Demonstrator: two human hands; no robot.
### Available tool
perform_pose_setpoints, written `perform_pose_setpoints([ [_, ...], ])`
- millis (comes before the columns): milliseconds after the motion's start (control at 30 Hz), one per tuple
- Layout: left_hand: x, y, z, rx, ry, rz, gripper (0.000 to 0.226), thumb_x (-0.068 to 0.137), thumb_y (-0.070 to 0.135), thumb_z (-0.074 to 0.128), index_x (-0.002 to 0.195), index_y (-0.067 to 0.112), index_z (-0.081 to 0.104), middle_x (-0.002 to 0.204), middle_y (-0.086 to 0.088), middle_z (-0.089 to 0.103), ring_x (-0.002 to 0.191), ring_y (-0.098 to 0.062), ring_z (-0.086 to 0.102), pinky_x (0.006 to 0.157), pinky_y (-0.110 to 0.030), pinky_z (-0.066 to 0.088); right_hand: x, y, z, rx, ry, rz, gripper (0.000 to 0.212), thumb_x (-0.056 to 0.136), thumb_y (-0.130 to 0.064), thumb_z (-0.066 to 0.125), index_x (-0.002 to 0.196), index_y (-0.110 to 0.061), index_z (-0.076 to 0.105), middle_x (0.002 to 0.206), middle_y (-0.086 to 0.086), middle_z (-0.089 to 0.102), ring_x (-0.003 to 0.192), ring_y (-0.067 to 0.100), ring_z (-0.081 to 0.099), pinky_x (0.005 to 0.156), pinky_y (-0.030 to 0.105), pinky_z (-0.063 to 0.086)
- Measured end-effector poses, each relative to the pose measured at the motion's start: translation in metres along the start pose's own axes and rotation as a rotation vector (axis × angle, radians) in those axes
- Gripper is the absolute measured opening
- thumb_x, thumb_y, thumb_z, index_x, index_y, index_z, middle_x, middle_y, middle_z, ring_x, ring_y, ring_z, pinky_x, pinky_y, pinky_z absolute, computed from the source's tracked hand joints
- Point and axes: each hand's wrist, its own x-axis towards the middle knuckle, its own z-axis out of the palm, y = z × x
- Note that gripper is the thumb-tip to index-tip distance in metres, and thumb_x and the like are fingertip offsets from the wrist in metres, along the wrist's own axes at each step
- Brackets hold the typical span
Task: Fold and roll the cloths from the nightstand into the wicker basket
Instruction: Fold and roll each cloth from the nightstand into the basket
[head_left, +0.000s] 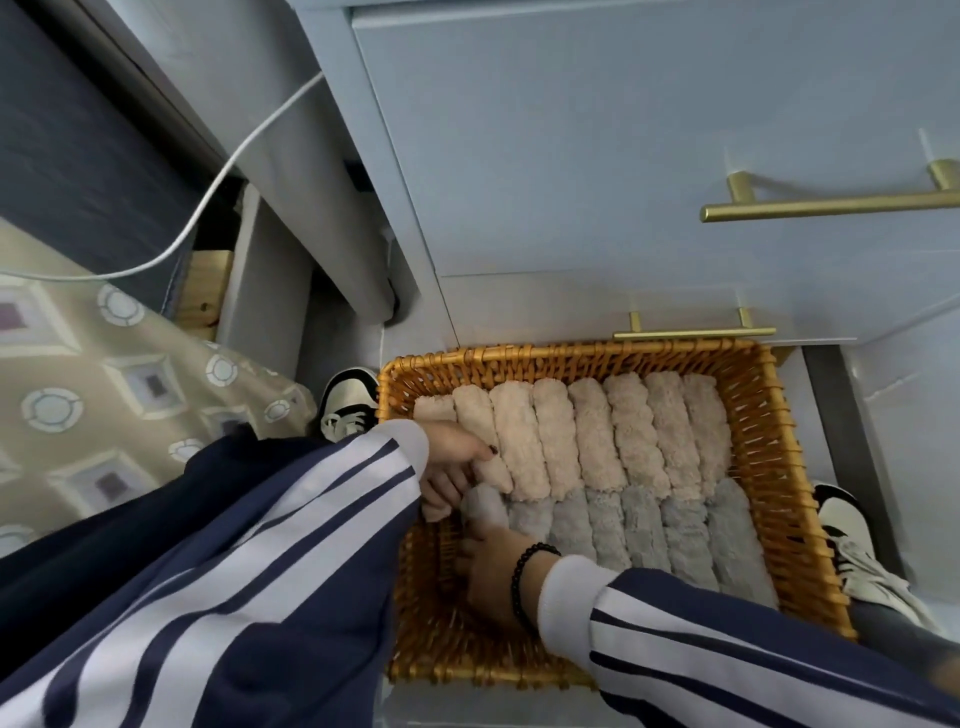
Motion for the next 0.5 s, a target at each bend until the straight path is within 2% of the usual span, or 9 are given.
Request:
perform_pose_setpoints([
  [33,0.003,-0.001,0.002,0.016,0.024,0.000,0.047,0.097,0.040,0.048,0.125,0.003,0.053,0.116,-0.015,0.063,0.113,-0.030,0.060,0.084,-0.038,0.053,0.008,0.002,0.000,0.045,-0.070,0.042,0.054,0.102,-0.042,0.031,0.151,-0.020,0.024,0.156,0.006,0.026,0.143,0.029,0.019,0.119,0.047,0.007],
  [100,0.007,-0.002,0.005,0.063,0.059,0.029,0.036,0.097,0.040,0.048,0.103,0.006,0.057,0.096,-0.010,0.066,0.103,-0.026,0.064,0.084,-0.037,0.054,0.021,0.003,0.002,0.169,-0.157,0.138,0.062,0.102,-0.042,0.030,0.153,-0.013,0.010,0.160,0.009,0.010,0.147,0.030,0.005,0.119,0.048,-0.001],
  [167,0.006,-0.003,0.007,0.127,0.094,0.071,0.034,0.098,0.040,0.046,0.087,0.010,0.057,0.097,-0.010,0.068,0.103,-0.025,0.066,0.087,-0.038,0.055,0.028,0.001,0.002,0.091,-0.195,0.168,0.063,0.103,-0.044,0.023,0.153,-0.013,0.001,0.161,0.007,0.004,0.147,0.030,0.000,0.117,0.051,-0.001],
  [200,0.003,-0.002,0.008,0.157,0.113,0.099,0.033,0.098,0.039,0.046,0.089,0.010,0.058,0.102,-0.011,0.069,0.103,-0.026,0.067,0.086,-0.038,0.056,0.030,-0.003,0.003,0.056,-0.224,0.179,0.062,0.103,-0.044,0.022,0.153,-0.015,-0.001,0.161,0.006,0.003,0.147,0.031,-0.001,0.116,0.054,0.001],
  [267,0.001,-0.001,0.010,0.224,0.172,0.180,0.036,0.098,0.039,0.047,0.111,0.006,0.055,0.110,-0.013,0.069,0.101,-0.027,0.068,0.076,-0.033,0.056,0.035,-0.011,0.007,0.059,-0.266,0.202,0.062,0.103,-0.042,0.026,0.153,-0.017,0.000,0.161,0.005,0.001,0.146,0.033,0.001,0.115,0.058,0.006],
  [367,0.000,-0.001,0.013,0.347,0.293,0.278,0.053,0.098,0.041,0.046,0.138,0.007,0.038,0.123,-0.014,0.063,0.110,-0.028,0.062,0.084,-0.032,0.050,0.040,-0.012,0.013,0.116,-0.290,0.224,0.061,0.103,-0.038,0.033,0.154,-0.017,0.007,0.160,0.007,0.007,0.145,0.036,0.007,0.112,0.061,0.011],
  [433,-0.003,-0.001,0.016,0.351,0.316,0.293,0.058,0.098,0.044,0.045,0.141,0.006,0.035,0.126,-0.014,0.060,0.112,-0.029,0.060,0.086,-0.033,0.048,0.040,-0.010,0.013,0.154,-0.295,0.229,0.062,0.102,-0.040,0.032,0.154,-0.016,0.006,0.160,0.009,0.008,0.145,0.036,0.007,0.113,0.060,0.009],
  [500,-0.005,-0.001,0.017,0.340,0.303,0.303,0.053,0.099,0.041,0.044,0.137,0.004,0.039,0.124,-0.015,0.061,0.111,-0.029,0.061,0.077,-0.029,0.049,0.036,-0.010,0.009,0.187,-0.285,0.235,0.063,0.102,-0.044,0.028,0.153,-0.016,0.004,0.160,0.011,0.008,0.145,0.037,0.005,0.114,0.060,0.004],
])
